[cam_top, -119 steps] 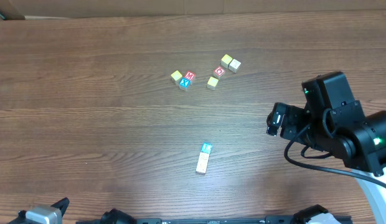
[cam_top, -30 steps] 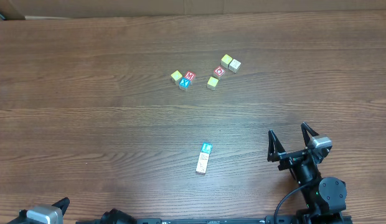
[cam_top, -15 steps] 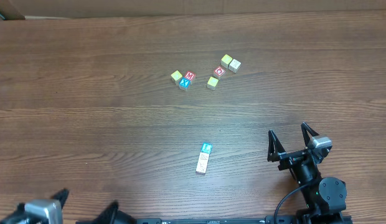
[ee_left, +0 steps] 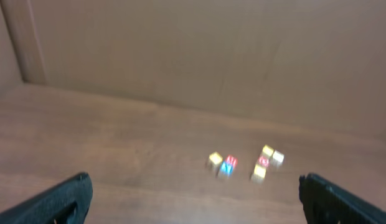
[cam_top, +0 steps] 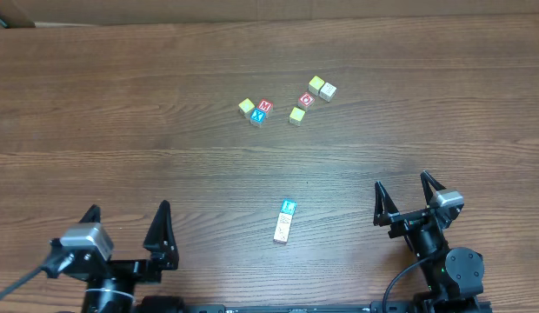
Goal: Flip 5 blocks
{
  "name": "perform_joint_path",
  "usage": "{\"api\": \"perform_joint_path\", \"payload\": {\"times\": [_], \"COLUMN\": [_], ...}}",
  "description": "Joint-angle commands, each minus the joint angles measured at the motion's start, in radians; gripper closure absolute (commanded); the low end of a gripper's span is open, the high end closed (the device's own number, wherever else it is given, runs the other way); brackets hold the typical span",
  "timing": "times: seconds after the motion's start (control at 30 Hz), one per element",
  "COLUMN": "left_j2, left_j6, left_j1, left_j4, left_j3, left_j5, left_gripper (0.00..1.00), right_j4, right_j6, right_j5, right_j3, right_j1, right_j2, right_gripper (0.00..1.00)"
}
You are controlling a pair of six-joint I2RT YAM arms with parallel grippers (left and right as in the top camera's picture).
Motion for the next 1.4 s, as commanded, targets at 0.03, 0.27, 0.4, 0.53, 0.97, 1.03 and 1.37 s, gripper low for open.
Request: {"api": "perform_joint_path", "payload": {"times": [0.03, 0.27, 0.4, 0.53, 0.97, 1.03, 1.37], "left_j2": [-0.137, -0.239, -0.24, -0.24, -0.24, -0.24, -0.24], "left_j6": [0.026, 0.026, 0.027, 0.026, 0.068, 0.067, 0.064], "left_j1": [0.055, 0.068, 0.071, 0.071, 0.07, 0.07, 0.07], "left_j4": [0.119, 0.351, 0.522, 0.695, 0.836, 0.775, 0.757], "left_j3": [-0.2, -0.479, -0.622, -0.762, -0.936, -0.936, -0.936], "left_j5": [0.133, 0.148, 0.143, 0.136, 0.137, 0.137, 0.138], "left_gripper": [0.0, 0.0, 0.0, 0.0, 0.0, 0.0, 0.0], "right_j4": [0.004, 0.004, 0.004, 0.004, 0.004, 0.004, 0.004], "right_j6": [-0.019, -0.019, -0.019, -0.019, -0.019, -0.019, -0.019], "right_j5": [-0.006, -0.006, -0.006, -0.006, -0.006, -0.006, -0.006], "right_j3": [-0.011, -0.011, -0.011, -0.011, -0.011, -0.011, -0.011], "right_j1": [-0.005, -0.005, -0.005, -0.005, -0.005, -0.005, -0.005], "right_j2": [-0.011, -0.011, -0.011, -0.011, -0.011, -0.011, -0.011], "right_gripper": [0.0, 0.0, 0.0, 0.0, 0.0, 0.0, 0.0]}}
